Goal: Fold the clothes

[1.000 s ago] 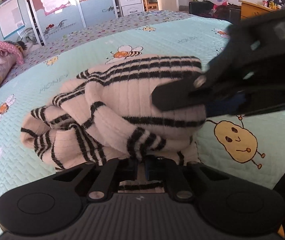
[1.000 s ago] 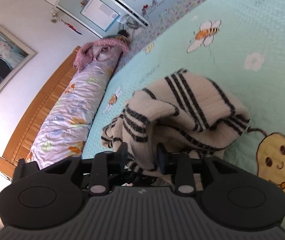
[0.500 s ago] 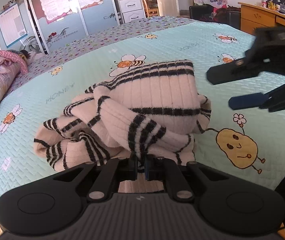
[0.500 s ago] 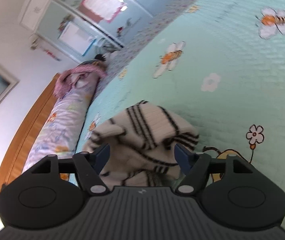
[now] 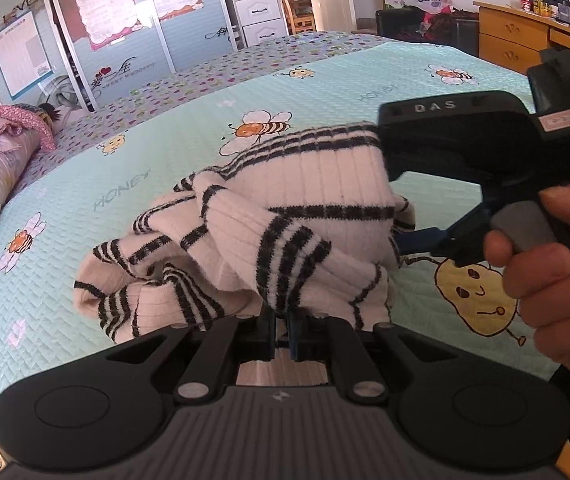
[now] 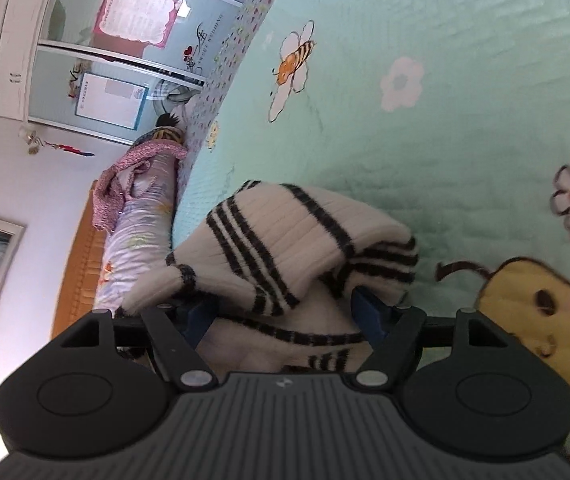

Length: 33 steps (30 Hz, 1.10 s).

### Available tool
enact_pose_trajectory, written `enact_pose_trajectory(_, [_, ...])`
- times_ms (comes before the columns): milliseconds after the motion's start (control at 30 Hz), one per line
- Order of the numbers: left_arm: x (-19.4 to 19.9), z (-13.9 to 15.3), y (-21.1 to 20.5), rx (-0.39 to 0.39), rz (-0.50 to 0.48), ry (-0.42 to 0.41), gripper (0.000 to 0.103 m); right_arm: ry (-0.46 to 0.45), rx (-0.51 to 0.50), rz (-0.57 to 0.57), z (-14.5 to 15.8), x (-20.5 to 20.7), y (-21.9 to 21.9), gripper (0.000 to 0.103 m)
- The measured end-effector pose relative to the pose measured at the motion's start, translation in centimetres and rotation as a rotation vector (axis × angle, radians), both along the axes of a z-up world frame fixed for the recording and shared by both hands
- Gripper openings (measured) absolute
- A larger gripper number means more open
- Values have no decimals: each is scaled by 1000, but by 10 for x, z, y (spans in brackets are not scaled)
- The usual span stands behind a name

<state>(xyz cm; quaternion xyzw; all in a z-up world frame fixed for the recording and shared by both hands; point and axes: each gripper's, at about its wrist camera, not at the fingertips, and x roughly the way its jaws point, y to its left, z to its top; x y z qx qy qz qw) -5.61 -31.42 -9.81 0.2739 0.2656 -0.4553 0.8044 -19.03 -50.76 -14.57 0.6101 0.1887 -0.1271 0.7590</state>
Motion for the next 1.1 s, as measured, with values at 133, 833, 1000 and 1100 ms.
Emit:
enact_pose_trajectory(133, [3, -1, 2, -1, 6, 2, 6, -33, -10, 35, 5, 9, 2, 57])
enact_pose_trajectory(833, [8, 18, 7, 20, 39, -2, 10, -81, -236, 113, 61, 27, 16, 16])
enact_pose_trajectory(1000, [12, 20, 8, 27, 45, 10, 14, -77, -266, 132, 66, 34, 22, 16])
enact_pose_trajectory(1100, [15, 21, 9, 24, 50, 18, 19, -75, -280, 140, 68, 38, 25, 16])
